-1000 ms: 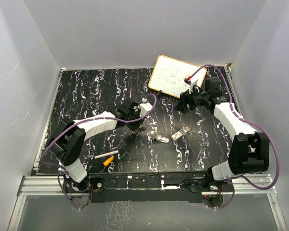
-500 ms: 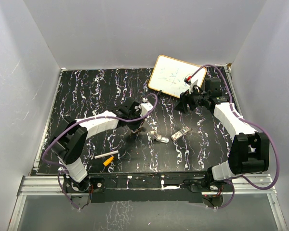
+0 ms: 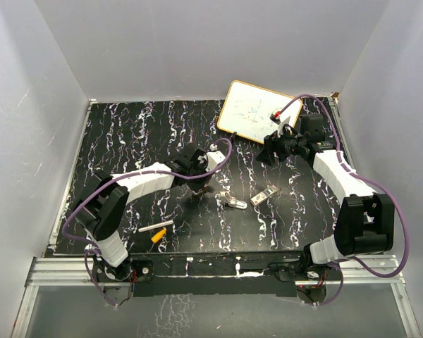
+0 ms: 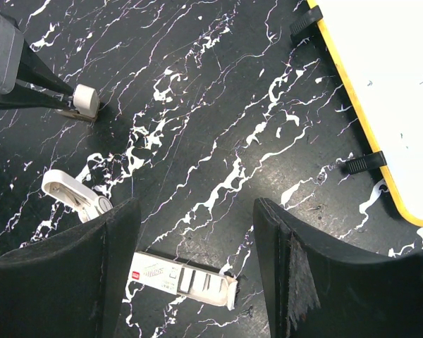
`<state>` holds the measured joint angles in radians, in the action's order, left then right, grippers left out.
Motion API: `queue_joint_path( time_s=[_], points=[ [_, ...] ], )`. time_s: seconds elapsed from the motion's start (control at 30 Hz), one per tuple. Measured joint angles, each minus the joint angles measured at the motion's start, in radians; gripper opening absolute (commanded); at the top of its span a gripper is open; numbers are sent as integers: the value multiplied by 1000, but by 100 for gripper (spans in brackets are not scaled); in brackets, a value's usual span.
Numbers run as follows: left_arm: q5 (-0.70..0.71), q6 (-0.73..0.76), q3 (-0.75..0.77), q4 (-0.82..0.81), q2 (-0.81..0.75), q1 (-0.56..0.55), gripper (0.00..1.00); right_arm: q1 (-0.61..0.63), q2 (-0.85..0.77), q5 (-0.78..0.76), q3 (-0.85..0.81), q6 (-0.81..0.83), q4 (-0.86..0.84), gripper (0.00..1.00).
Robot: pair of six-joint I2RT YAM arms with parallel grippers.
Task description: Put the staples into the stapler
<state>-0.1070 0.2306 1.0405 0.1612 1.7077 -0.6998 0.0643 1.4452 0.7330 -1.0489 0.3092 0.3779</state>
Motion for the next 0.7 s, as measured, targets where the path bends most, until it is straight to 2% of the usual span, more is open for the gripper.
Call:
queue_joint_path(
  time_s=[0.7],
  points=[
    [3,24,-39,-50,-14,-3,0,-1,1,0,0,1,0,68]
  ],
)
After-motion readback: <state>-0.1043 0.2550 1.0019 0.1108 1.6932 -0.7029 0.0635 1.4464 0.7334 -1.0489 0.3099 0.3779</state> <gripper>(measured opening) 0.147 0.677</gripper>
